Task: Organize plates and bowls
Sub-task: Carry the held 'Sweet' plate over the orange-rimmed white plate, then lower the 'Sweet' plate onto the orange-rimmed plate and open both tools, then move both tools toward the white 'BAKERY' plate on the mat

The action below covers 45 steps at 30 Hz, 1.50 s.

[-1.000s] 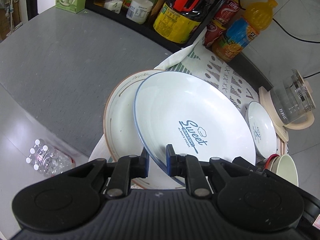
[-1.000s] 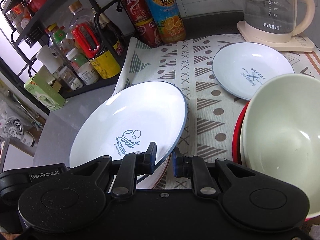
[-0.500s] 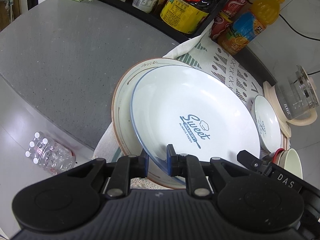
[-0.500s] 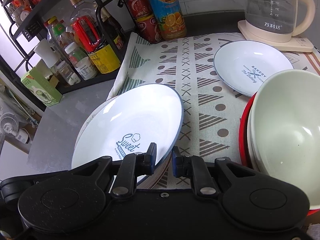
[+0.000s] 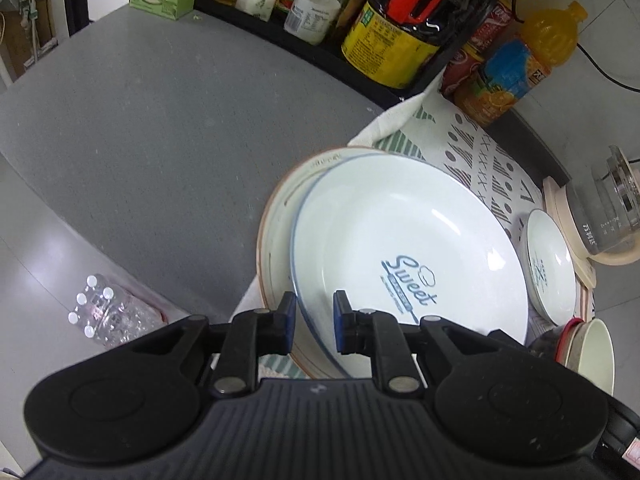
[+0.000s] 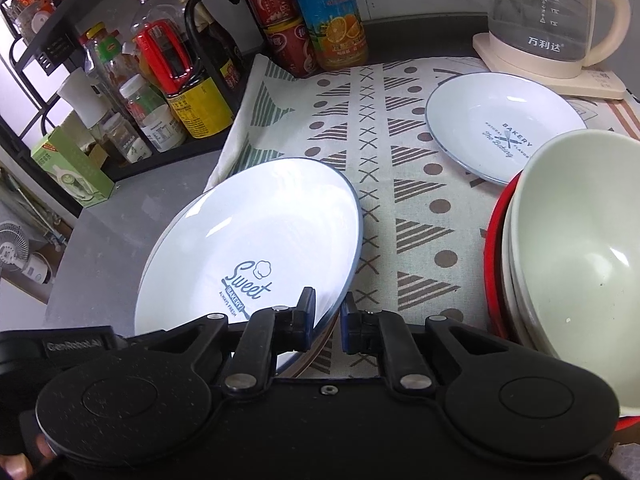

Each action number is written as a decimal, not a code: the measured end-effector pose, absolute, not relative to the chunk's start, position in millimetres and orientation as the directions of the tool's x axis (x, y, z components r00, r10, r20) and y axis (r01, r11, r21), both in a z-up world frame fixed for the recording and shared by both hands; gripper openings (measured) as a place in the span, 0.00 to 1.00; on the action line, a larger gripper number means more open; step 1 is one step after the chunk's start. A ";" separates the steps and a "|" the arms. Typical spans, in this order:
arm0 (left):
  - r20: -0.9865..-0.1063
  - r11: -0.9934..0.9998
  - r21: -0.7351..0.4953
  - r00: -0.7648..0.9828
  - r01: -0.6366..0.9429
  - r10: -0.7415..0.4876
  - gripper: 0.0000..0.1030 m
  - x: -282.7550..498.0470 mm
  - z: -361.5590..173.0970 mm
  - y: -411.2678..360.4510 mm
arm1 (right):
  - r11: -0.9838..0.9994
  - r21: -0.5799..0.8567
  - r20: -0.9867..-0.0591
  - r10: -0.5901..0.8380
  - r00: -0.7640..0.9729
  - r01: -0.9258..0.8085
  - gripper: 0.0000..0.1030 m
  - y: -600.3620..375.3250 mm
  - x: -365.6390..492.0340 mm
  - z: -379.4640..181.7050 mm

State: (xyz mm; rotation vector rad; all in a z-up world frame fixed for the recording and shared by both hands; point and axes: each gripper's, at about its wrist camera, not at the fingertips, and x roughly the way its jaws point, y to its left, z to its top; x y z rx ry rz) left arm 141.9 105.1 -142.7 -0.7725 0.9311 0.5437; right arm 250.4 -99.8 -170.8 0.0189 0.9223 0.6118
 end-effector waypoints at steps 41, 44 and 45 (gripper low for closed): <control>-0.892 0.576 -0.250 0.416 -0.778 0.175 0.31 156.5 -139.5 133.6 | 0.805 0.310 -0.754 0.532 0.386 -0.505 0.27 -96.4 266.3 -165.5; -0.880 0.598 -0.246 0.434 -0.763 0.192 0.50 156.2 -125.2 122.4 | 0.780 0.332 -0.730 0.568 0.379 -0.530 0.47 -101.9 263.8 -151.8; -0.876 0.602 -0.246 0.440 -0.759 0.196 0.60 155.9 -120.4 118.8 | 0.774 0.333 -0.720 0.577 0.385 -0.538 0.54 -103.9 262.7 -146.6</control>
